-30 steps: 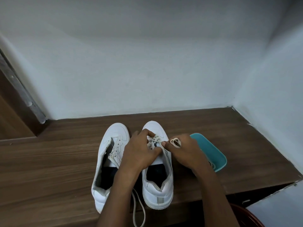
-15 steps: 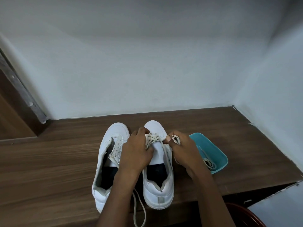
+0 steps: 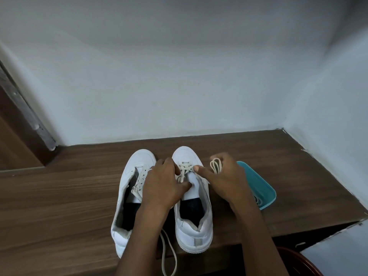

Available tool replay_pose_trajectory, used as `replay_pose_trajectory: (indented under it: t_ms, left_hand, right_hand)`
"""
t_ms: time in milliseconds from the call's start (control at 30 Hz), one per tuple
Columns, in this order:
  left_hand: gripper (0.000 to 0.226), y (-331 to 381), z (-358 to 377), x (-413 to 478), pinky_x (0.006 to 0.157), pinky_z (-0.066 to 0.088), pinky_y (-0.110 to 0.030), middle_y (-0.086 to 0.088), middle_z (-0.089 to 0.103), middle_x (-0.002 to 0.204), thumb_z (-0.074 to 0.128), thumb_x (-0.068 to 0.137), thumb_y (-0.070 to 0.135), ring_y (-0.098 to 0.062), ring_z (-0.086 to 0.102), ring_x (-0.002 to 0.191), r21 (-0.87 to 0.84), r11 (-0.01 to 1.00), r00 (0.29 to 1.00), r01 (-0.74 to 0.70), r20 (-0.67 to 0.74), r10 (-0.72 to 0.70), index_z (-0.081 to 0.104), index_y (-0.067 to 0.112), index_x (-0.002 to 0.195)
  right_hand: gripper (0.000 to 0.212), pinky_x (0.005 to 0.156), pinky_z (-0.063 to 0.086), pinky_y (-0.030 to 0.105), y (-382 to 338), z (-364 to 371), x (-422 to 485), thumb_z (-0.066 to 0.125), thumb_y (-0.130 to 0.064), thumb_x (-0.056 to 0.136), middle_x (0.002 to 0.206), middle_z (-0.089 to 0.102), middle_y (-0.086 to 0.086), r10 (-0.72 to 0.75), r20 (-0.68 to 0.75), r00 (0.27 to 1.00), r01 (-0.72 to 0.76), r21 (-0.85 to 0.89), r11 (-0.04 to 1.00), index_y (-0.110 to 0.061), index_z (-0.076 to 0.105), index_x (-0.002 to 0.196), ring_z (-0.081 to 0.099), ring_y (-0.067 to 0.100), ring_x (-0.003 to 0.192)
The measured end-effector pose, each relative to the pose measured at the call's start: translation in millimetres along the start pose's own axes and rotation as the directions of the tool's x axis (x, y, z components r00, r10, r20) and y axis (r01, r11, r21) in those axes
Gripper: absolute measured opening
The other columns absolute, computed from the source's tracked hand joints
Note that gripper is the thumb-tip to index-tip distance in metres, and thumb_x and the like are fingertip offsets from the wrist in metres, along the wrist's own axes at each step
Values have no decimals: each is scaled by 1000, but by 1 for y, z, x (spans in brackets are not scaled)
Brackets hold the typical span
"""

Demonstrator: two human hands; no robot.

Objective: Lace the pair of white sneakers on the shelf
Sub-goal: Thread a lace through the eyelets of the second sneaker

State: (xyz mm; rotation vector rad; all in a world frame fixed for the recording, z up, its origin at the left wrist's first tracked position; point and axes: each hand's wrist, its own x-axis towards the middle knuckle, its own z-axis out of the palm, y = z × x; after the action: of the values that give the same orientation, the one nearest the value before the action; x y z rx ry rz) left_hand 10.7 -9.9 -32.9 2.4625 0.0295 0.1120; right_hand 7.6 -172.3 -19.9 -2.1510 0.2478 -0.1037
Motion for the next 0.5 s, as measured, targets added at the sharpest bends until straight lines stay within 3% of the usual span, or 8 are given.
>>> replay_pose_trajectory:
  t_ms: [67, 167, 233, 333, 433, 500]
  left_hand:
    - [33, 1, -5, 0, 71, 40, -30, 5, 58, 89, 81, 73, 40, -17, 58, 87, -13, 999, 999, 46, 29, -45, 56, 23, 87]
    - [19, -1, -10, 1, 79, 51, -34, 9, 65, 81, 80, 78, 35, -16, 64, 87, -131, 983, 989, 130, 82, -120, 65, 23, 83]
    - [13, -3, -10, 1, 81, 56, -40, 6, 70, 76, 80, 77, 31, -20, 68, 82, -196, 965, 983, 174, 99, -157, 69, 24, 76]
    - [8, -7, -9, 2, 78, 60, -48, 4, 72, 67, 80, 71, 30, -24, 70, 74, -297, 926, 971, 233, 125, -204, 74, 25, 68]
    - [4, -9, -11, 2, 77, 61, -48, -1, 74, 68, 79, 67, 30, -24, 70, 69, -374, 879, 954, 296, 163, -252, 77, 26, 68]
    - [3, -11, -12, 4, 72, 60, -45, -9, 74, 69, 79, 76, 18, -21, 65, 59, -424, 839, 939, 340, 198, -280, 79, 19, 73]
  right_hand:
    - [70, 88, 51, 35, -7, -10, -1, 80, -51, 77, 115, 56, -5, 1, -70, 998, 0, 13, 1000, -25, 47, 134, 57, 14, 101]
    - [66, 78, 50, 31, -15, -21, -2, 69, -34, 89, 108, 59, -1, 17, -109, 994, 4, 191, 982, -28, 36, 145, 60, 14, 94]
    - [55, 67, 49, 26, -17, -22, -4, 58, -19, 95, 95, 63, 0, 32, -59, 998, -13, 294, 956, -27, 35, 144, 62, 14, 82]
    - [51, 58, 48, 17, -12, -17, -4, 43, -3, 100, 88, 71, 2, -65, 26, 998, 58, 227, 972, -29, 33, 143, 59, 8, 68]
    - [46, 66, 49, 20, -9, -10, -2, 44, 0, 100, 85, 74, -2, -155, 94, 983, 136, 176, 975, -27, 38, 136, 58, 0, 65]
    - [29, 67, 49, 22, -9, -4, -2, 52, -6, 100, 83, 76, -5, -170, 112, 979, 148, 181, 972, -23, 48, 122, 58, -1, 62]
